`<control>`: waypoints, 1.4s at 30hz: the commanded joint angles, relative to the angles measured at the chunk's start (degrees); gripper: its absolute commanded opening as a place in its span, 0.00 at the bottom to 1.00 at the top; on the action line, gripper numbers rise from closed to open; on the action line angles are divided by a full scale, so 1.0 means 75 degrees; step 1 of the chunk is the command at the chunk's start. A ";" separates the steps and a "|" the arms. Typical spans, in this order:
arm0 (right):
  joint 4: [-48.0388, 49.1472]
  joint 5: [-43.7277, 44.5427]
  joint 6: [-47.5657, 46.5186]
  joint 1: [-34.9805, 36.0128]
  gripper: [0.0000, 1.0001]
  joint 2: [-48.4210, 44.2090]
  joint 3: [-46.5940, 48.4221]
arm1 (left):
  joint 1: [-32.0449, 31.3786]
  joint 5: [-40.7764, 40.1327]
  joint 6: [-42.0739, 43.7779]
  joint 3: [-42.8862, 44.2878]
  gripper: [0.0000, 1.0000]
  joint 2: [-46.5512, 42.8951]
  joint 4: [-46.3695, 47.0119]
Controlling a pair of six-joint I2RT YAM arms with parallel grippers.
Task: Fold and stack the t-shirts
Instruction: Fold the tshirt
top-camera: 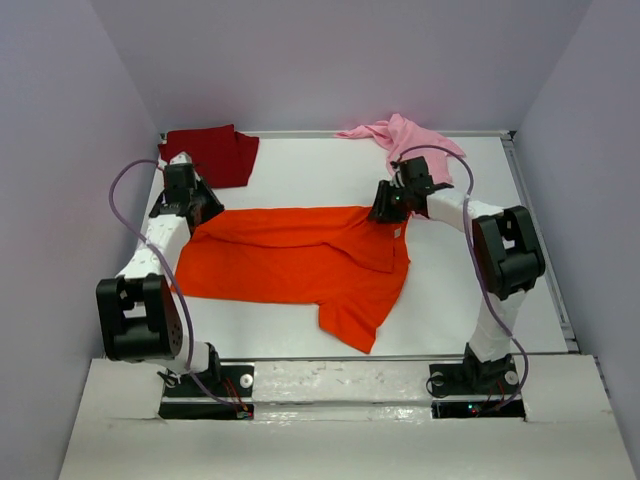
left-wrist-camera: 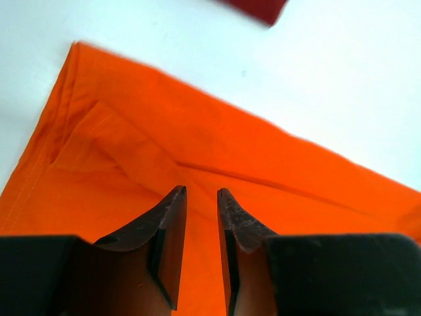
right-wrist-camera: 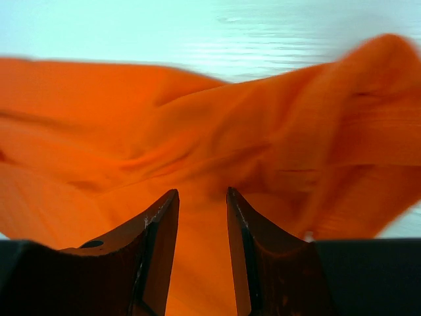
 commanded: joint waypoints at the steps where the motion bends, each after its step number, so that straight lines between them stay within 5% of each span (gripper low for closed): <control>1: 0.0161 -0.0228 -0.0370 0.0636 0.41 -0.0006 0.0481 | -0.0154 0.0800 -0.0059 0.0398 0.37 -0.1001 0.0718; 6: 0.0138 -0.0053 -0.0499 0.1023 0.42 0.0088 0.0493 | -0.0272 0.1117 -0.0270 -0.0411 0.49 -0.2255 0.1775; 14: -0.0026 0.0158 -0.0417 0.1105 0.42 0.1201 0.0809 | -0.0621 0.1293 -0.0165 -0.0787 0.51 -0.3240 0.1893; 21: -0.0565 0.0745 -0.0511 0.0848 0.42 0.1681 0.1383 | -0.0658 0.1422 -0.0153 -0.0834 0.51 -0.3498 0.1940; 30: -0.0905 0.0628 -0.0628 -0.0569 0.42 0.2045 0.1992 | -0.0670 0.1410 -0.0130 -0.0822 0.52 -0.3440 0.1881; 37: -0.1642 -0.0227 -0.0968 -0.0664 0.42 0.3216 0.4053 | -0.0670 0.1457 -0.0142 -0.0822 0.52 -0.3346 0.1869; 42: -0.2030 -0.0450 -0.1167 -0.0594 0.43 0.2820 0.4595 | -0.0670 0.1293 -0.0118 -0.0799 0.52 -0.3369 0.1799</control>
